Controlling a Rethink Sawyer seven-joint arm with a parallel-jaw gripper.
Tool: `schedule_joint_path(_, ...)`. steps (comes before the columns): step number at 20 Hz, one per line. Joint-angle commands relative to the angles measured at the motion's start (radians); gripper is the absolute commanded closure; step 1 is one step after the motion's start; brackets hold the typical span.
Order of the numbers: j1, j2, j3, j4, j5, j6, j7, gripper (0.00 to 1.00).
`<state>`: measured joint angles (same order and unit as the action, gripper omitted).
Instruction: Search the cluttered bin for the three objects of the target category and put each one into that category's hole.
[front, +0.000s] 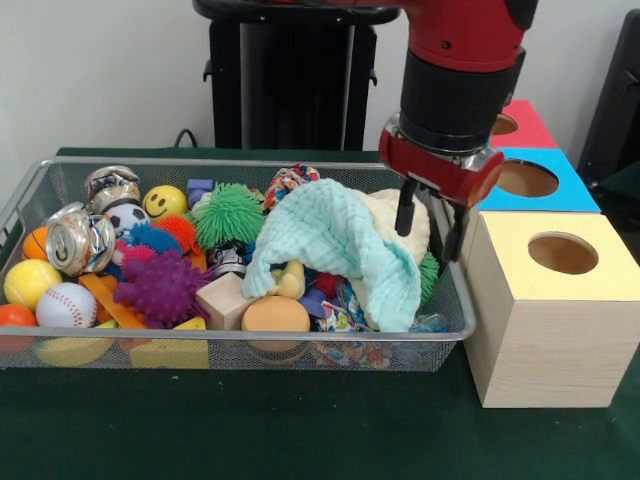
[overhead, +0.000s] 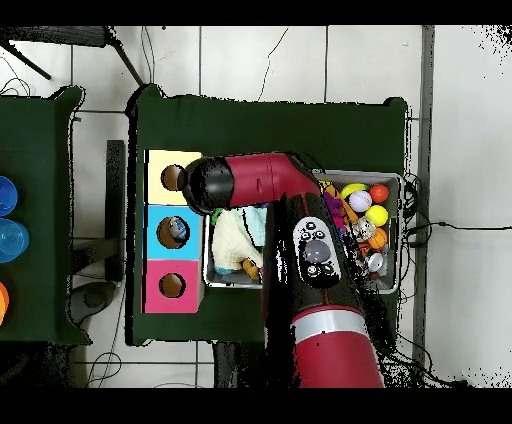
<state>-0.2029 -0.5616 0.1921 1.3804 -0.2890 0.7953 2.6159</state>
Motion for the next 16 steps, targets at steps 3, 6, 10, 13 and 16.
schedule_joint_path(3, 0.01, 0.092, 0.06, -0.169, -0.015, 0.125, -0.137, 0.0)
schedule_joint_path(6, 0.007, 0.099, 0.057, -0.191, -0.007, 0.141, -0.137, 0.0)
schedule_joint_path(10, -0.007, 0.09, 0.057, -0.182, -0.001, 0.135, -0.146, 0.0)
schedule_joint_path(13, -0.015, 0.08, 0.053, -0.162, 0.007, 0.131, -0.138, 0.0)
schedule_joint_path(16, -0.024, 0.07, 0.053, -0.152, 0.011, 0.137, -0.146, 0.0)
